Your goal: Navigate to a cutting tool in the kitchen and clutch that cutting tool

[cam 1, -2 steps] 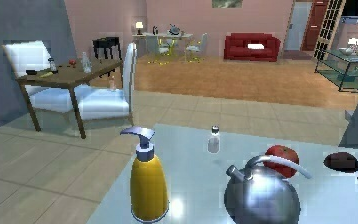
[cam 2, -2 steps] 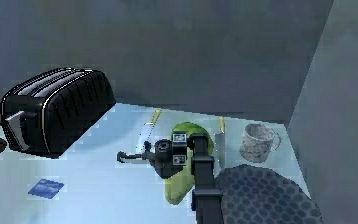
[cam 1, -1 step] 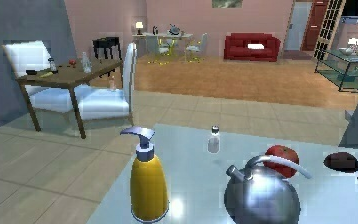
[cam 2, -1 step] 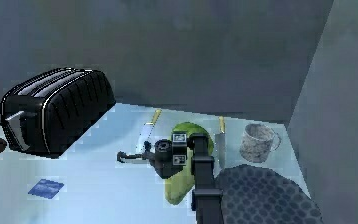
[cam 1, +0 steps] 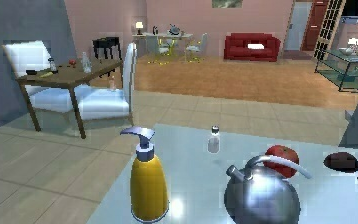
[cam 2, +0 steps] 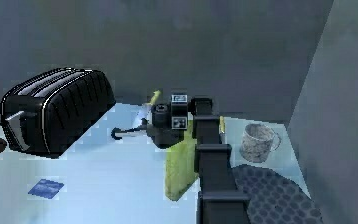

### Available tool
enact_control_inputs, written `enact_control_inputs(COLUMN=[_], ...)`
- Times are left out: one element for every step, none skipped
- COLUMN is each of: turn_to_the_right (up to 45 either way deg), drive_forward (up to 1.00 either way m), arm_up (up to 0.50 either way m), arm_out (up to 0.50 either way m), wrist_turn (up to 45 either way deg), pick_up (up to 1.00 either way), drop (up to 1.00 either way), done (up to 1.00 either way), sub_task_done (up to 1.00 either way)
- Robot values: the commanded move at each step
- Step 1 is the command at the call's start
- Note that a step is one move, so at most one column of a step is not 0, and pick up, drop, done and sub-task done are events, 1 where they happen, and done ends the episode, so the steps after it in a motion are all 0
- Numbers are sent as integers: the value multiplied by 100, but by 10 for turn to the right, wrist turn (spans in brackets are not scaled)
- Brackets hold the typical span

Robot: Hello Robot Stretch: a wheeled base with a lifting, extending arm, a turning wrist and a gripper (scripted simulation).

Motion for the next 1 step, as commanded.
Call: enact_control_inputs(turn_to_the_right=[0], drive_forward=[0], arm_up=[0], arm_out=[0], wrist_turn=[0], pick_up=[0], drop=[0], done=[100], sub_task_done=[0])
